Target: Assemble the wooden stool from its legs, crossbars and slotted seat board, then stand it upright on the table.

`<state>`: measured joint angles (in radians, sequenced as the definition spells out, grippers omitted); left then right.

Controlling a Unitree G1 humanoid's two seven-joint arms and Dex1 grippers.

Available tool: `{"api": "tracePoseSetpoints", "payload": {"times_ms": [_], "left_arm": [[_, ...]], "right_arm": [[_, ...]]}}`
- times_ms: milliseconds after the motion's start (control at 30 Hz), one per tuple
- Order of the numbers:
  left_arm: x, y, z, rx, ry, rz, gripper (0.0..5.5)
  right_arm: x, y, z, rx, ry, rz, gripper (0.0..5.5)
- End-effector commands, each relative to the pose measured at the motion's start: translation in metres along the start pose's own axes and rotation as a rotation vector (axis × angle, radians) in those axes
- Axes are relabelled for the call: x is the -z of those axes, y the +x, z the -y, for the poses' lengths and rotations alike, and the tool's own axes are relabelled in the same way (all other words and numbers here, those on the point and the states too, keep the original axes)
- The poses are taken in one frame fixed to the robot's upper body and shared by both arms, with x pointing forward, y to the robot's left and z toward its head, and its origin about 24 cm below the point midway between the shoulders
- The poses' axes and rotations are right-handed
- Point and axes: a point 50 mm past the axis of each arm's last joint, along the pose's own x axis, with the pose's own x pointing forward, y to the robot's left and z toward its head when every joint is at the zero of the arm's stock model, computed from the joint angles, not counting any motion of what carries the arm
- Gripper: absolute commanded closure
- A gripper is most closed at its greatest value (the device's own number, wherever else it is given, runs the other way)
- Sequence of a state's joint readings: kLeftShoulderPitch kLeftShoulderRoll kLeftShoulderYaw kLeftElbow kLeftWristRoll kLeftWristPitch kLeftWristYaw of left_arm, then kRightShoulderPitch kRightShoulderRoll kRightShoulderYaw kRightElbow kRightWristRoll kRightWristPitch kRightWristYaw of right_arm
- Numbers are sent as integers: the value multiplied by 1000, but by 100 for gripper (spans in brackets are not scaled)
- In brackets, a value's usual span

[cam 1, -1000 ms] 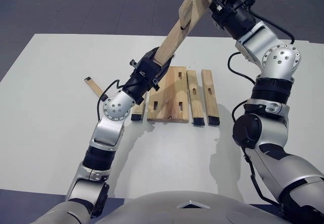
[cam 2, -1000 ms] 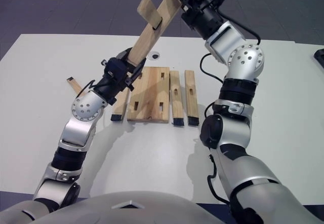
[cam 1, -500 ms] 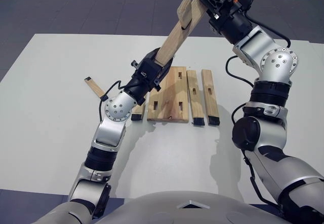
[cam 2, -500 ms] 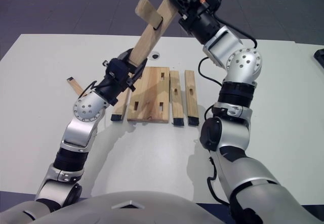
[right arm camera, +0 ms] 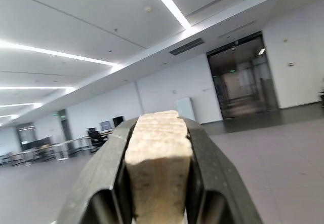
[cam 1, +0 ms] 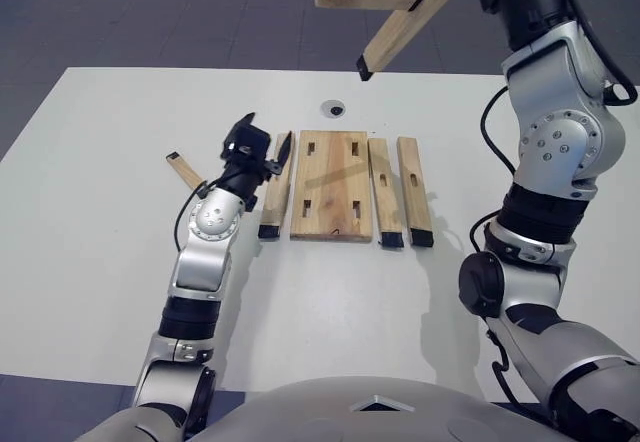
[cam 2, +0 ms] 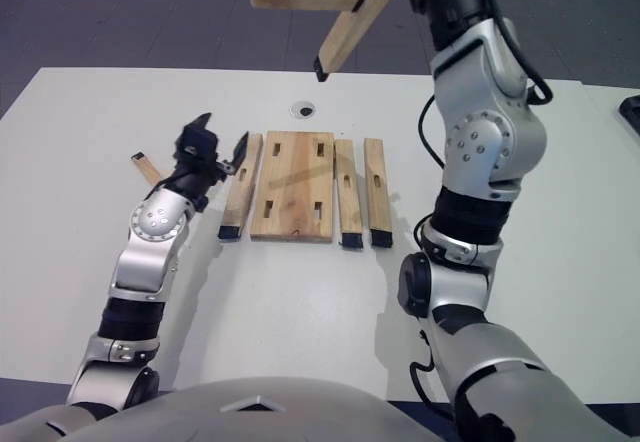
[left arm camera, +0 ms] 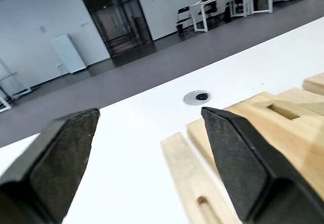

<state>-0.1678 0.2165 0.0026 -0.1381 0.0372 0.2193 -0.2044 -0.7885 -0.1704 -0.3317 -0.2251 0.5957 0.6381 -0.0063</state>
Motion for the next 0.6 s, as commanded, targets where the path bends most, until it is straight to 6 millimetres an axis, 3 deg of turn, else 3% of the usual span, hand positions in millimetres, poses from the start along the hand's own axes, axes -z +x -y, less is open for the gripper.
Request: {"api": "tracePoseSetpoints", "payload": {"times_ms": [33, 133, 233, 333, 500, 600], "left_arm": [[-9, -14, -25, -83, -55, 6, 99], [-20, -19, -27, -42, -96, 44, 55], [-24, -33, -10, 162, -62, 44, 11], [-22, -43, 1, 316, 4, 10, 10], [-22, -43, -3, 303, 11, -1, 10], [-17, -48, 6, 340, 5, -16, 10]], "right_arm": [[16, -33, 20, 162, 130, -130, 448], [29, -57, 18, 194, 199, -232, 448], [39, -70, 5, 180, 343, -301, 448], [50, -82, 1, 201, 373, -369, 448], [53, -94, 3, 259, 393, -415, 448], [53, -100, 5, 289, 390, -430, 448]]}}
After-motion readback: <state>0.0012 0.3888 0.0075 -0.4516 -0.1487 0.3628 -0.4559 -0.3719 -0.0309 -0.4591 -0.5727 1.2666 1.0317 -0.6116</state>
